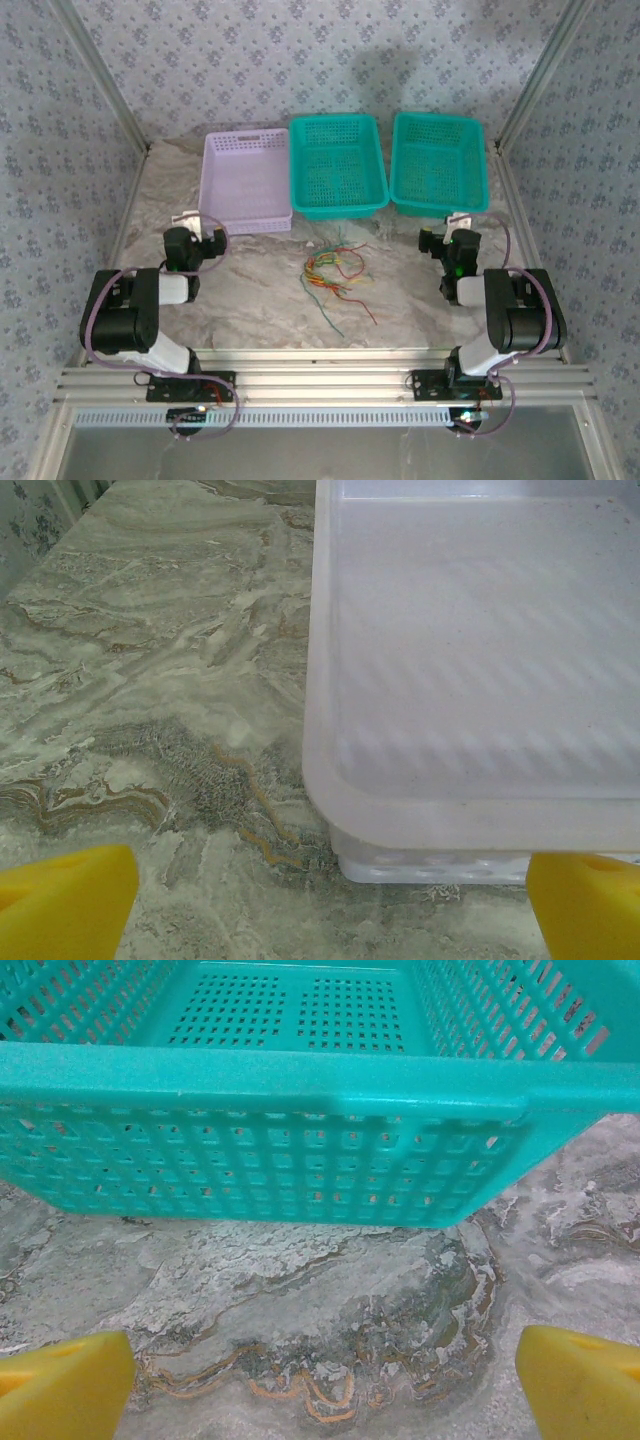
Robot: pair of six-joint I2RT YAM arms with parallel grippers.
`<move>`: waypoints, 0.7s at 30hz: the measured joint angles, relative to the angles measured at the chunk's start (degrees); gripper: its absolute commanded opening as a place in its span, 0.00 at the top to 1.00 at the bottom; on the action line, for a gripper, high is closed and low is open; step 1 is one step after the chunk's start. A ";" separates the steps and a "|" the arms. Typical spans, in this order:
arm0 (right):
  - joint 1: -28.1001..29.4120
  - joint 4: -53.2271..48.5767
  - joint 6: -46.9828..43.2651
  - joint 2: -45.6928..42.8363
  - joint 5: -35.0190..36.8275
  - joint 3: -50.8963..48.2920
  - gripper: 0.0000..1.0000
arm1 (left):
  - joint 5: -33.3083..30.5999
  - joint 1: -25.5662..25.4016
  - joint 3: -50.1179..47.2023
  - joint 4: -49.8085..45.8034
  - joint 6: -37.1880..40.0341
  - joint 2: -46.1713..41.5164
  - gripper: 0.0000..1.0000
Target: Untangle the cables
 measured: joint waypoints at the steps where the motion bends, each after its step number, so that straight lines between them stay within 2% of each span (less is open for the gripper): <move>1: 0.02 0.00 0.00 0.00 -0.04 0.00 0.00 | 0.00 0.00 0.00 0.00 0.00 0.00 0.00; 4: 0.02 -0.33 -0.02 0.00 -0.17 0.20 0.00 | 0.00 0.00 0.00 0.00 0.00 0.00 0.00; 8: 0.04 -8.04 0.00 -4.94 0.98 2.25 0.00 | 0.00 0.00 0.00 0.00 0.00 0.00 0.00; 12: 2.45 -14.38 0.02 -19.67 3.56 2.51 0.00 | 0.00 0.00 0.00 0.00 0.00 0.00 0.00; 16: 6.25 -18.75 0.15 -35.54 1.77 2.86 0.00 | 0.00 0.00 0.00 0.00 0.00 0.00 0.00; 18: 6.62 -19.98 2.36 -40.19 0.13 3.06 0.00 | 0.00 0.00 0.00 0.00 0.00 0.00 0.00; 21: 6.64 -23.02 8.44 -42.69 -1.11 4.02 0.00 | 0.00 0.00 0.00 0.00 0.00 0.00 0.00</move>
